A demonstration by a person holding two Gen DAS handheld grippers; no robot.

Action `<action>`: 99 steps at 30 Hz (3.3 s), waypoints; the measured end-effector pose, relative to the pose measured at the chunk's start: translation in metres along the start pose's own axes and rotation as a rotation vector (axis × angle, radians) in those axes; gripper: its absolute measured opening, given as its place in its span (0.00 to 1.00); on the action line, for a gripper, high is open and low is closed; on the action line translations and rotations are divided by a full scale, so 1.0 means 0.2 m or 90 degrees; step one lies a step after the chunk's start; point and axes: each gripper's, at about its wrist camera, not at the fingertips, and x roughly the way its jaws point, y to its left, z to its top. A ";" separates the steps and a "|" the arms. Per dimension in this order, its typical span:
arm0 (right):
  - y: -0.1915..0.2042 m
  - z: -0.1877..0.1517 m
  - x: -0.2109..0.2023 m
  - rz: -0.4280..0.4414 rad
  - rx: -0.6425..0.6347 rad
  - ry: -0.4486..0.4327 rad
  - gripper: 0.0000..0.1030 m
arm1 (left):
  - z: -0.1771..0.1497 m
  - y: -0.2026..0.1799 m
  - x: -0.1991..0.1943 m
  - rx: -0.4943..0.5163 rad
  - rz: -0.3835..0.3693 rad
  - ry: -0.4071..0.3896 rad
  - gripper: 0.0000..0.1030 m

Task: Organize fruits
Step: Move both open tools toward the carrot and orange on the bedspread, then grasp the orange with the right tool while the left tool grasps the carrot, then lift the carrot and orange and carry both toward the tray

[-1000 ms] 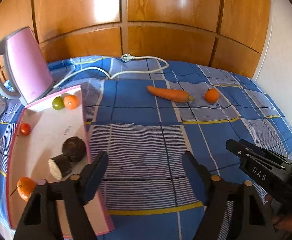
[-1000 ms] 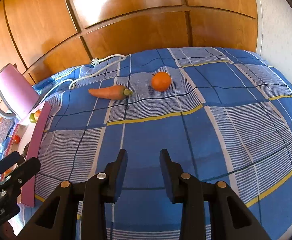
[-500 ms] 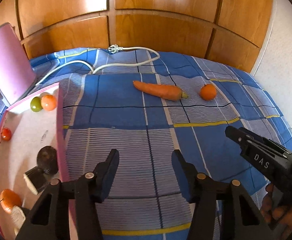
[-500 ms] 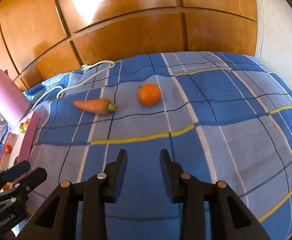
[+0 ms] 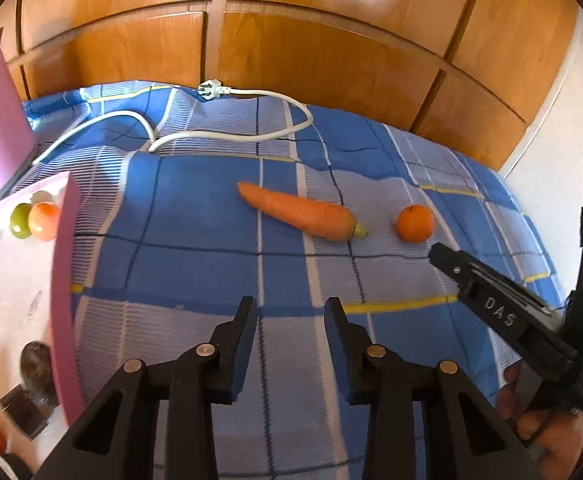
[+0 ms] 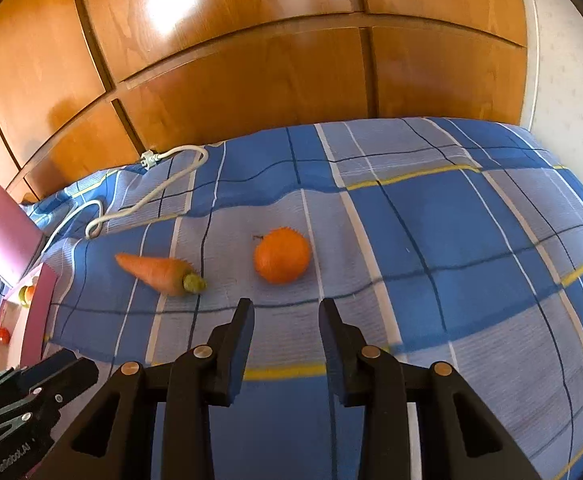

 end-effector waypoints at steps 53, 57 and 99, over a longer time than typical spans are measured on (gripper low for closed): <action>0.08 0.10 0.16 0.008 -0.069 -0.004 0.36 | 0.28 0.00 0.35 -0.158 -0.062 0.037 0.30; 0.12 0.08 0.12 0.024 -0.082 -0.009 0.36 | 0.25 0.03 0.28 -0.131 -0.072 0.031 0.13; 0.09 -0.06 0.04 0.020 -0.068 0.009 0.36 | 0.06 0.02 0.25 -0.082 -0.008 0.037 0.31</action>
